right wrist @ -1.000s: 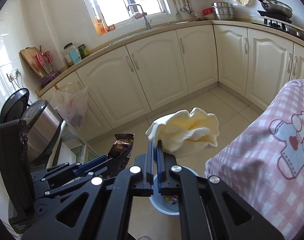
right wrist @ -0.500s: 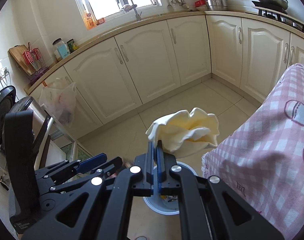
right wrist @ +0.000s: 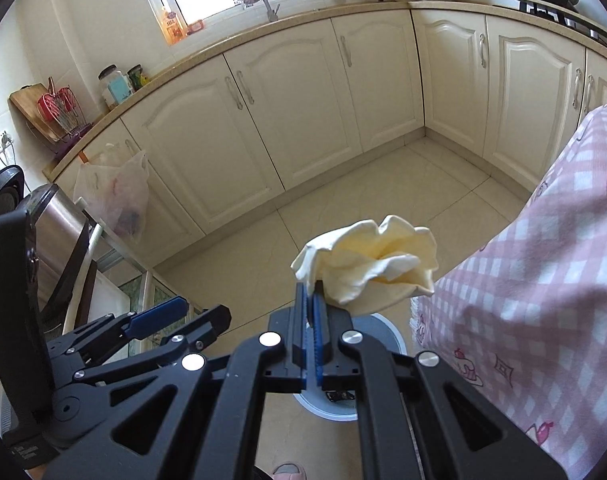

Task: Collect trash
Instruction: 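Open the left tool over the bucket while the right tool releases the white tissue, then move both open tools back toward the table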

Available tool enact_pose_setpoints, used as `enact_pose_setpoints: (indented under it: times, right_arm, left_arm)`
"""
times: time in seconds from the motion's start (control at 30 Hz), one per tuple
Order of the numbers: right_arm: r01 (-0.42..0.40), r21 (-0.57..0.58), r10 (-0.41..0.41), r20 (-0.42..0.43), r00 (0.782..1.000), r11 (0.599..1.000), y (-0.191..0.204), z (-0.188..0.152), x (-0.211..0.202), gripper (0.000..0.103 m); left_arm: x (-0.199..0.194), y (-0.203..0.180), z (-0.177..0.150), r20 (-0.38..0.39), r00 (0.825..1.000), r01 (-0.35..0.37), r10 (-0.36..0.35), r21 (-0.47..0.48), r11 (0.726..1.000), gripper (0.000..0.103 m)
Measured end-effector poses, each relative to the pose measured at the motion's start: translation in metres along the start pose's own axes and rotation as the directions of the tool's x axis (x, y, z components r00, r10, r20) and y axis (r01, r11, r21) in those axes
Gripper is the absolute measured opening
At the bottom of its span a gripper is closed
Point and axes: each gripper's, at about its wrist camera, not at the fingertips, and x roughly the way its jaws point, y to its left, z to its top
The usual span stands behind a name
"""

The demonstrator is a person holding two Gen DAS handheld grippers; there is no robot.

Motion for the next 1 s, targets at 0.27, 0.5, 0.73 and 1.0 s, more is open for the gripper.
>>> enact_pose_setpoints:
  times: [0.27,0.5,0.73,1.0]
  right_arm:
    - [-0.032,0.006,0.032,-0.042,0.999,0.999,0.009,0.008,0.017,0.004]
    - [-0.036,-0.008,0.036,-0.038,0.999,0.999,0.018,0.014,0.024,0.005]
    - [-0.021,-0.007,0.021,-0.025,0.999,1.000,0.015,0.010,0.007,0.005]
    - [0.001,-0.008,-0.001,0.042,0.999,1.000,0.011,0.018,-0.038,0.005]
  left_arm:
    - [0.000,0.007,0.003,0.000,1.000,-0.008,0.008,-0.017,1.000,0.047]
    - [-0.007,0.008,0.005,0.010,1.000,-0.009,0.010,-0.018,1.000,0.047]
    - [-0.019,0.001,0.005,0.031,1.000,0.001,-0.001,-0.004,1.000,0.047]
    - [-0.051,-0.018,0.010,0.087,0.996,0.024,-0.026,0.024,0.999,0.047]
